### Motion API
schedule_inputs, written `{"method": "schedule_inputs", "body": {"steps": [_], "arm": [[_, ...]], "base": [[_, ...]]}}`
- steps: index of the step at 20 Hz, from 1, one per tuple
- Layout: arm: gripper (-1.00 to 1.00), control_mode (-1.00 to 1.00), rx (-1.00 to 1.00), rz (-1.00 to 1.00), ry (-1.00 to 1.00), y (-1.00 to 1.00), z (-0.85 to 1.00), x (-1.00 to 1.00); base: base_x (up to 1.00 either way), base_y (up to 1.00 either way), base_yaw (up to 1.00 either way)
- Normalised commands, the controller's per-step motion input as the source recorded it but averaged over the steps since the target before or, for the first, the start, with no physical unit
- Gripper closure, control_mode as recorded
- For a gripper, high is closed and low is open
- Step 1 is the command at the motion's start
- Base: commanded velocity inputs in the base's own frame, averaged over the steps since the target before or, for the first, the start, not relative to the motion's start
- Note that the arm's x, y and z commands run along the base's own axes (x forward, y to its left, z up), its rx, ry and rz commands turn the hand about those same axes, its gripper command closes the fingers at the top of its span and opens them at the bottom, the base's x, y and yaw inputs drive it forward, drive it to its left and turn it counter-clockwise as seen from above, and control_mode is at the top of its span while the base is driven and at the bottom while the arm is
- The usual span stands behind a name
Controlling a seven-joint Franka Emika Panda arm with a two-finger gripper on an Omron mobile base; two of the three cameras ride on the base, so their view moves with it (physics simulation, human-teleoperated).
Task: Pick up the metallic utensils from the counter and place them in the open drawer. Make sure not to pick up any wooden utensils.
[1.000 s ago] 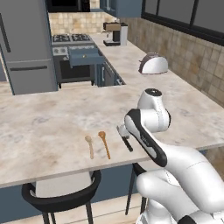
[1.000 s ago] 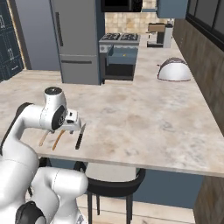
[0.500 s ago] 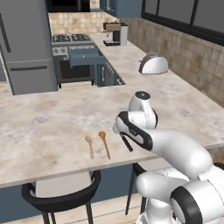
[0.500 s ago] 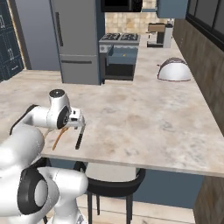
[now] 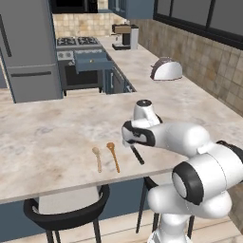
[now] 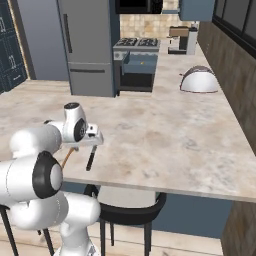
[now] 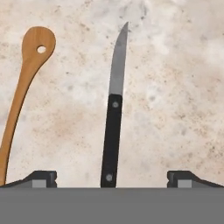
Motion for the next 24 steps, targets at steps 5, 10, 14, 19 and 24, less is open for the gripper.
{"method": "schedule_inputs", "body": {"steps": [5, 10, 14, 19, 24], "arm": [[-1.00, -1.00, 0.01, 0.01, 0.19, 0.00, -0.25, -0.07], [-1.00, -1.00, 0.02, 0.07, 0.06, -0.01, -0.22, 0.00], [-1.00, -1.00, 0.00, 0.07, 0.02, -0.02, -0.45, 0.08], [-1.00, -1.00, 0.00, 0.00, 0.03, 0.00, -0.49, 0.17], [-1.00, -1.00, 0.00, 0.00, 0.00, 0.00, -0.55, 0.23]], "base": [[0.00, 0.00, 0.00], [0.00, 0.00, 0.00], [0.00, 0.00, 0.00], [0.00, 0.00, 0.00], [0.00, 0.00, 0.00]]}}
